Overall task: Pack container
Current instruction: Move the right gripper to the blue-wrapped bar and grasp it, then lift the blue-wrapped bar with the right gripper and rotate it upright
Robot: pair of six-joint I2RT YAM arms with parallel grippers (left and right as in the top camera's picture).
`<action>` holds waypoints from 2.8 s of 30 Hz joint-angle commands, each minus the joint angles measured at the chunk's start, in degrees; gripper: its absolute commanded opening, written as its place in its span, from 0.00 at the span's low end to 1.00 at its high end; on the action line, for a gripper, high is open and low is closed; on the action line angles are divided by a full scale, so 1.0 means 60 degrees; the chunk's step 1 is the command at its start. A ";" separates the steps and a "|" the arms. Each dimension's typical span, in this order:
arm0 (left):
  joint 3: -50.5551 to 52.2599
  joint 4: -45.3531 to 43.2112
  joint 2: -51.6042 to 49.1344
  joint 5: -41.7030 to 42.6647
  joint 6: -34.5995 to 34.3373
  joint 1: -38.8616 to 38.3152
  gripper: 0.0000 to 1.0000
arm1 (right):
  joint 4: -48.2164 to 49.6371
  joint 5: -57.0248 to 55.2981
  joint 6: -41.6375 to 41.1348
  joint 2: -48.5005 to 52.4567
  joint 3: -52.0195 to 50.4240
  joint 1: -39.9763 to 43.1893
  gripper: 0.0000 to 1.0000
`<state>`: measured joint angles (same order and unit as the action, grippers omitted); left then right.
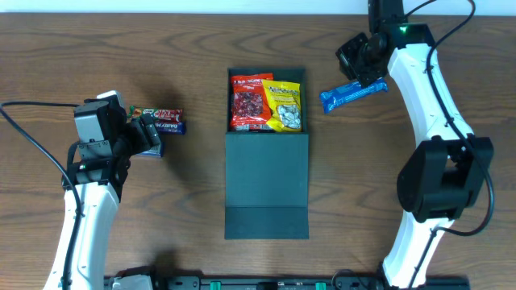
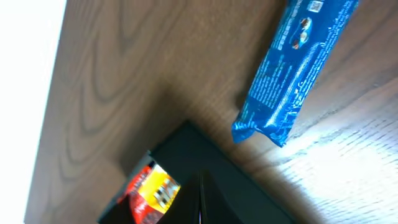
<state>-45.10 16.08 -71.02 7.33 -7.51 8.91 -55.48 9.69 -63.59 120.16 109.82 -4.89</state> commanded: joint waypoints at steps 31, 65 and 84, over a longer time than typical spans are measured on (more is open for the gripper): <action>-0.0262 0.0066 -0.0036 0.0040 -0.0036 0.0011 0.95 | -0.0350 -0.0361 -0.1672 0.1603 -0.0007 0.0790 0.87; -0.0262 0.0109 -0.0036 0.0029 -0.0033 0.0011 0.95 | -0.1435 -0.0219 -0.1235 0.3461 0.2029 0.0637 0.73; -0.0262 0.0102 -0.0036 -0.0011 -0.0033 0.0011 0.95 | -0.1497 0.0007 -0.1096 0.3832 0.2029 0.0729 0.64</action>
<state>-45.10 16.53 -71.05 7.31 -7.51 8.91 -64.12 9.10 -71.11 140.46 121.45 -0.86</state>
